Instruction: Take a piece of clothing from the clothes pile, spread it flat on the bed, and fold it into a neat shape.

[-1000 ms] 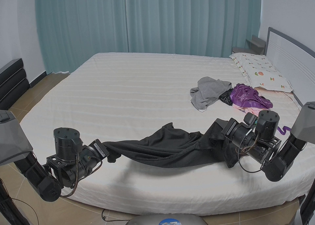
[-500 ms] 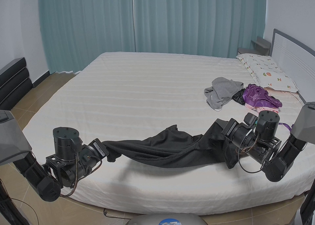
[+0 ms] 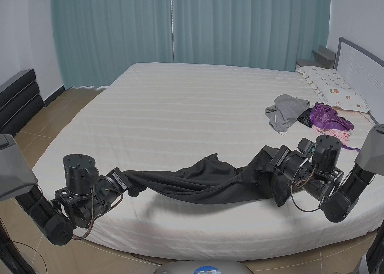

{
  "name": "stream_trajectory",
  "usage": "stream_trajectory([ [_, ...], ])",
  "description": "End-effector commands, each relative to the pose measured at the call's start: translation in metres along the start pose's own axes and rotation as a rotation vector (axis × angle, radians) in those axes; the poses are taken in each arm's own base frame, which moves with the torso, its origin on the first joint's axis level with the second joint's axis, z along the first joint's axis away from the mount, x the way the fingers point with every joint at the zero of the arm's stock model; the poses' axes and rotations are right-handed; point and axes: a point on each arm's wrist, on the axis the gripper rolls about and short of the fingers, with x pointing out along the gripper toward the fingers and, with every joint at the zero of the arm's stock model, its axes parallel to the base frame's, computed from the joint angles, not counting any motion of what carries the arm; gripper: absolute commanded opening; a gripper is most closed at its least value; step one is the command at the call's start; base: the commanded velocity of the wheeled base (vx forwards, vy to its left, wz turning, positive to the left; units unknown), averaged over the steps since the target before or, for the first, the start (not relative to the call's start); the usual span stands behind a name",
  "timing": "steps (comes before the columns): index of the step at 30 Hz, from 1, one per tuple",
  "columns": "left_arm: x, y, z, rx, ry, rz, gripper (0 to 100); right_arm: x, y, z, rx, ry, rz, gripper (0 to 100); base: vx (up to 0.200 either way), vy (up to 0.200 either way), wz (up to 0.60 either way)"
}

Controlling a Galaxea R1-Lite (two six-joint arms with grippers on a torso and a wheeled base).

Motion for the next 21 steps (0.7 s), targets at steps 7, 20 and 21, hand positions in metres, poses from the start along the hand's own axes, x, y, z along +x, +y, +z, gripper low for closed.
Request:
stream_trajectory([
  [7, -0.006, -0.001, 0.0, 0.033, -0.032, 0.018, 0, -0.012, 0.002, 0.002, -0.001, 0.001, 0.001, 0, -0.086, 0.0, 0.0],
  [20, -0.041, -0.02, 0.015, 0.082, -0.102, -0.081, 0, -0.064, 0.037, 0.041, -0.009, -0.137, 0.126, 0, -0.2, 0.0, 0.0],
  [21, -0.045, -0.022, 0.016, 0.081, -0.111, -0.096, 0, -0.07, 0.042, 0.046, -0.01, -0.16, 0.144, 0, -0.2, 0.0, 0.0],
])
